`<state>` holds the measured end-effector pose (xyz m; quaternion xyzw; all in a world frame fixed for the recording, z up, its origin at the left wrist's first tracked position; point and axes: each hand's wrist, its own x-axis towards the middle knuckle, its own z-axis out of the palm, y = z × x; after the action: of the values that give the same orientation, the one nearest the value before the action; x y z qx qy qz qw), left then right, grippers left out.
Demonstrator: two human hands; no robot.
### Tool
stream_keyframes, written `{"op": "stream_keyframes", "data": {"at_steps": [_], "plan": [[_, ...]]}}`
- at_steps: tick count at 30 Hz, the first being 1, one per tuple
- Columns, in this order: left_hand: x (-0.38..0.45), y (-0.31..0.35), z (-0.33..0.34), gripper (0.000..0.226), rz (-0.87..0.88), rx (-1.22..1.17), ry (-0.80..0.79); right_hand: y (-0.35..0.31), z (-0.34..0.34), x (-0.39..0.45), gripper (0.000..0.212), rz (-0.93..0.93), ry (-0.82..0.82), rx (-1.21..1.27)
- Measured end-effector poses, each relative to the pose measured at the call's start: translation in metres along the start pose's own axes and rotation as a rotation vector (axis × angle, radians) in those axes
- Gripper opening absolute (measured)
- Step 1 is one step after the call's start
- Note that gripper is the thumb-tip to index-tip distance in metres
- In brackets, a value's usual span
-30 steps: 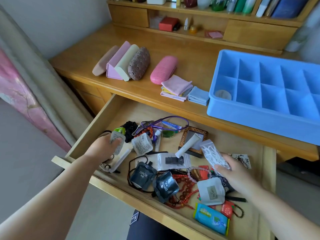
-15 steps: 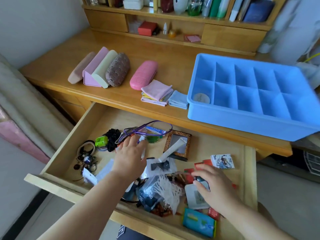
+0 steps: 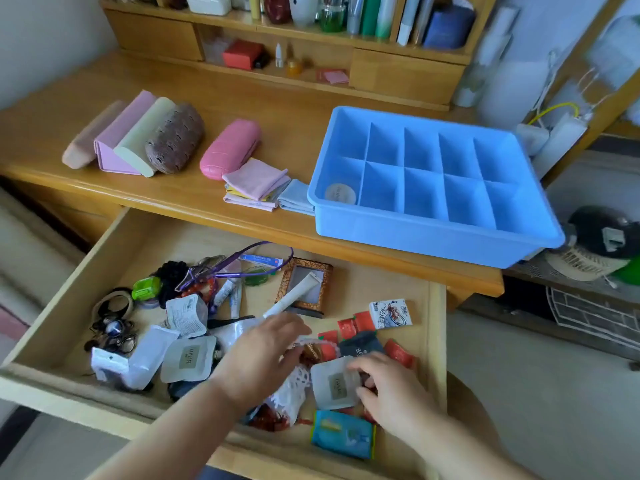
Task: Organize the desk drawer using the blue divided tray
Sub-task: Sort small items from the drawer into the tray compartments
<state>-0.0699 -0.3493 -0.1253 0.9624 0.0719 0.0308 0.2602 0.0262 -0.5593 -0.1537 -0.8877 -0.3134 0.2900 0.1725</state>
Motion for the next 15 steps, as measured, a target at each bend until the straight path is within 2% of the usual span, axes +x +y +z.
{"op": "stream_keyframes", "data": {"at_steps": [2,3,6,8,11,13,15], "plan": [[0.001,0.032,0.028,0.037,-0.010,-0.002,-0.187,-0.007,0.008,-0.006,0.040,-0.016,-0.120,0.238],[0.003,0.041,0.042,0.045,-0.048,0.074,-0.260,-0.009,0.009,-0.010,0.040,-0.013,-0.147,0.337],[0.011,0.050,0.065,0.062,-0.112,0.374,-0.382,0.001,0.002,-0.011,0.035,0.025,0.015,0.320],[0.013,0.041,0.067,0.063,-0.161,0.369,-0.375,0.011,-0.009,-0.009,0.029,0.056,0.157,0.246],[0.005,0.021,0.051,0.041,-0.285,-0.036,-0.325,0.016,-0.018,-0.001,0.033,0.048,0.260,0.211],[-0.004,0.008,0.034,0.032,-0.340,-0.167,-0.244,0.017,-0.017,0.009,0.048,0.025,0.205,0.069],[-0.011,-0.009,0.021,0.030,-0.442,-0.193,-0.129,0.016,-0.014,0.018,0.064,0.043,0.111,-0.050]]}}
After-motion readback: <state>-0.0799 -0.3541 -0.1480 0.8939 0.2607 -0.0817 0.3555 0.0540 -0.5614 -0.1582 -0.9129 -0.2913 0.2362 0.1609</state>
